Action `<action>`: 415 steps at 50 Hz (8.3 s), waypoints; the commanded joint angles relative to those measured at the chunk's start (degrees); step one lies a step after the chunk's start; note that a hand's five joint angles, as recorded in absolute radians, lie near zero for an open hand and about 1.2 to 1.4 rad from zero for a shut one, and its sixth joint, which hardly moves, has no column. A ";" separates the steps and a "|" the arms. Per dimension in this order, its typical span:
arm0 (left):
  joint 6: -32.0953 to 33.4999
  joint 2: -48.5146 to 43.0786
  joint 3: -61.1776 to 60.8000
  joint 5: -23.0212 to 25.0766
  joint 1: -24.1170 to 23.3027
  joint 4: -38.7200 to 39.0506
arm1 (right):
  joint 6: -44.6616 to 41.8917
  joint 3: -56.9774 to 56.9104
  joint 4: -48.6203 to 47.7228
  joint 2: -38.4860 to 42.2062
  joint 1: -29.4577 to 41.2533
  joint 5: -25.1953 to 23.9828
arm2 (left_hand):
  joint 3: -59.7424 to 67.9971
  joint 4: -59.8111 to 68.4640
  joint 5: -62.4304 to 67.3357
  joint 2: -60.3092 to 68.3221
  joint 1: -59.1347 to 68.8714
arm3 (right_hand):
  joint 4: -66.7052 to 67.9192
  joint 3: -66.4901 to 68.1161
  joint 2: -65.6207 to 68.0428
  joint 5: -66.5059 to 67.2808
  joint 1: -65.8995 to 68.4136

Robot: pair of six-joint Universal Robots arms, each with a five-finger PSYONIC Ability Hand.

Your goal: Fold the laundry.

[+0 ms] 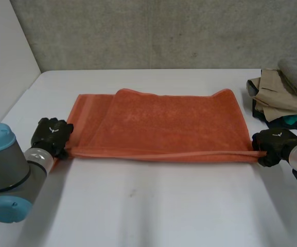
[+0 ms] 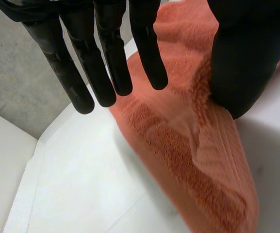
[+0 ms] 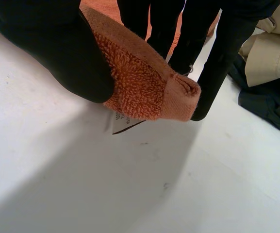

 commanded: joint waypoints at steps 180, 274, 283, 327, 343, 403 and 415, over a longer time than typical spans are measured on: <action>12.02 3.17 5.54 -14.86 -11.56 0.50 | -5.76 -6.42 -8.17 1.38 8.57 8.84 | -31.94 -31.93 -30.59 -31.92 -32.26 | -56.17 -55.58 -55.25 -53.27 -52.39; -4.42 5.46 7.28 -5.19 -25.36 4.11 | 9.71 0.70 -19.16 -0.90 33.36 6.11 | -30.26 -30.25 -28.91 -30.24 -30.58 | -58.76 -58.17 -57.84 -55.86 -54.98; -5.22 -1.12 11.23 -3.35 -29.75 1.48 | 6.20 2.46 -17.30 -0.73 30.98 10.07 | -29.92 -29.91 -28.57 -29.90 -30.24 | -58.52 -57.93 -57.60 -55.62 -54.74; -2.14 -0.96 15.29 -16.80 -26.15 -4.94 | -2.68 3.08 -17.56 2.79 30.89 15.61 | -25.04 -25.03 -23.69 -25.02 -25.36 | -36.81 -36.22 -35.89 -33.91 -33.03; -1.61 -15.98 27.85 -8.18 -25.37 -5.65 | -3.56 3.69 -17.56 2.79 30.72 15.70 | -24.71 -24.69 -23.36 -24.69 -25.03 | -32.94 -32.35 -32.02 -30.04 -29.16; -1.79 -19.77 34.82 -22.79 -17.27 -6.35 | -8.83 3.87 -18.27 3.14 28.61 19.56 | -18.99 -18.97 -17.64 -18.96 -19.31 | -13.95 -13.35 -13.03 -11.05 -10.17; -3.19 -1.41 14.68 -16.27 -18.68 -6.00 | -20.41 4.39 -17.74 2.17 27.82 22.72 | -20.00 -19.98 -18.65 -19.97 -20.32 | 11.24 11.83 12.16 14.14 15.02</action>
